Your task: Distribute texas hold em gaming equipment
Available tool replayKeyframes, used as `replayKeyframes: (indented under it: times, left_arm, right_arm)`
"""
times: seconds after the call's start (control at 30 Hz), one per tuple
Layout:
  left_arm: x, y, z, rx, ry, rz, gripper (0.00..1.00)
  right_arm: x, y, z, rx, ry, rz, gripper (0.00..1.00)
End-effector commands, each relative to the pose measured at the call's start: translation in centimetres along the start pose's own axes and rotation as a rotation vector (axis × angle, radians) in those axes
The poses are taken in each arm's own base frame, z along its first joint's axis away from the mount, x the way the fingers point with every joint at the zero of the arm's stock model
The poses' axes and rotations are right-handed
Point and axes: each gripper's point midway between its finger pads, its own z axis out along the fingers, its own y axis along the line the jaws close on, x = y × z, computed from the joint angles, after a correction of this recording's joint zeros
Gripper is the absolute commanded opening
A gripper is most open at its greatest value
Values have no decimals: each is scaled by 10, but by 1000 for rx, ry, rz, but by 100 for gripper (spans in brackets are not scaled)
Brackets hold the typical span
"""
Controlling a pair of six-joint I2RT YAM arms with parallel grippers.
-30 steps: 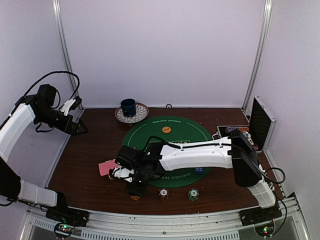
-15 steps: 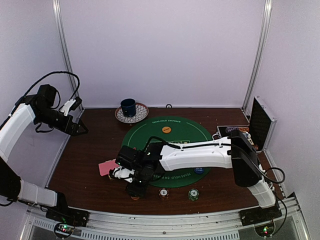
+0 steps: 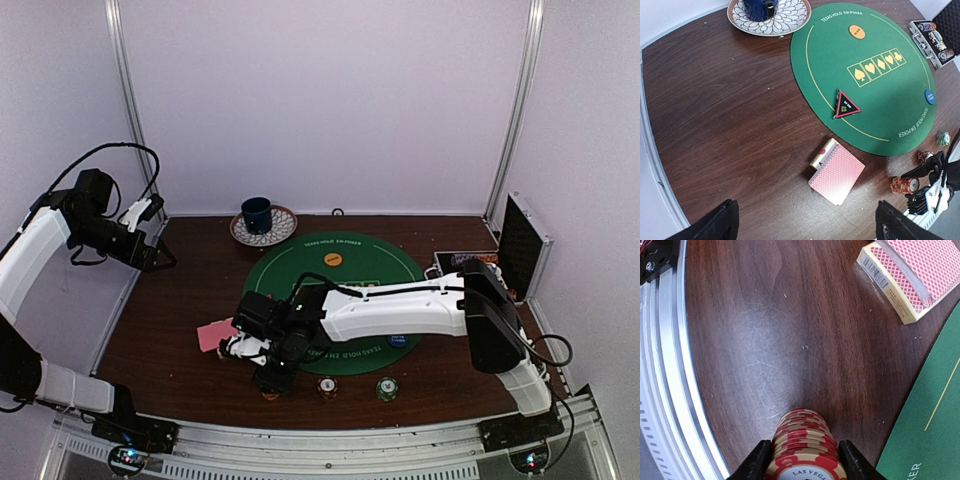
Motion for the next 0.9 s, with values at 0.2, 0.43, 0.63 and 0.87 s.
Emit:
replayKeyframes:
  times: [0.2,0.43,0.63,0.87]
  left_arm:
    - [-13,-4,-11,5,-54,30,98]
    - [-13,-5,-11,8,-55,30,98]
    - [-13,-5,-11,10,-54,29,98]
    - [-12,-6,-11,12,-54,29,98]
  right_arm:
    - [-8,0,-26,8,-38,-1,49]
    - [-12,0,-32,11,-51,-2,46]
    - [-15,1,-38,13,-65,-5,45]
    - [-15,2,-35,2,-60,-5,44]
